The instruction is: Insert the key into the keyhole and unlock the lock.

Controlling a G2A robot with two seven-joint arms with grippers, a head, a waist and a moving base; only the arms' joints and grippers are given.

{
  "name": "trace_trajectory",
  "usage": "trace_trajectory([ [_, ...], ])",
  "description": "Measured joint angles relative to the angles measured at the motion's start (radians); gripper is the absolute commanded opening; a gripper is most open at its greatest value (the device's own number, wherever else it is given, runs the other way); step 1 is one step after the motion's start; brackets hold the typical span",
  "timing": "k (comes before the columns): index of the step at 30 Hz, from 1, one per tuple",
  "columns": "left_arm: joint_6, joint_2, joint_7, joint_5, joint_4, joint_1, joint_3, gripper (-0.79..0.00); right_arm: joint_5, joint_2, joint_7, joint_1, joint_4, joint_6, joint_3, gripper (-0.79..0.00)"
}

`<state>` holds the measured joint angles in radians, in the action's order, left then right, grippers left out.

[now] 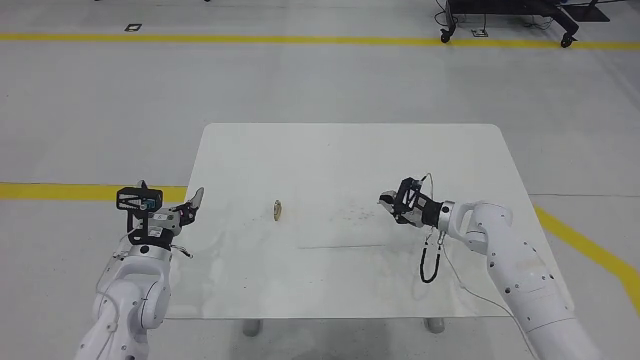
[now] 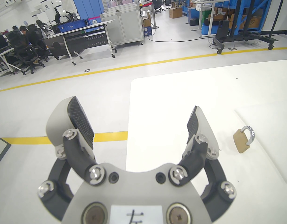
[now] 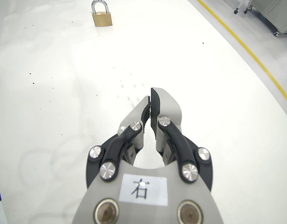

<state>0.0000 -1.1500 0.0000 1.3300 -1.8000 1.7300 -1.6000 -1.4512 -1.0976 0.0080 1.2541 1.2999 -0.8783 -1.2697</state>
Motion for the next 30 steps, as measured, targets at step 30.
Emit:
trace_trajectory([
  [30, 0.000, 0.000, 0.000, 0.000, 0.000, 0.000, 0.000, 0.000, 0.367, -0.049, -0.054, -0.134, -0.115, -0.080, 0.151, -0.785],
])
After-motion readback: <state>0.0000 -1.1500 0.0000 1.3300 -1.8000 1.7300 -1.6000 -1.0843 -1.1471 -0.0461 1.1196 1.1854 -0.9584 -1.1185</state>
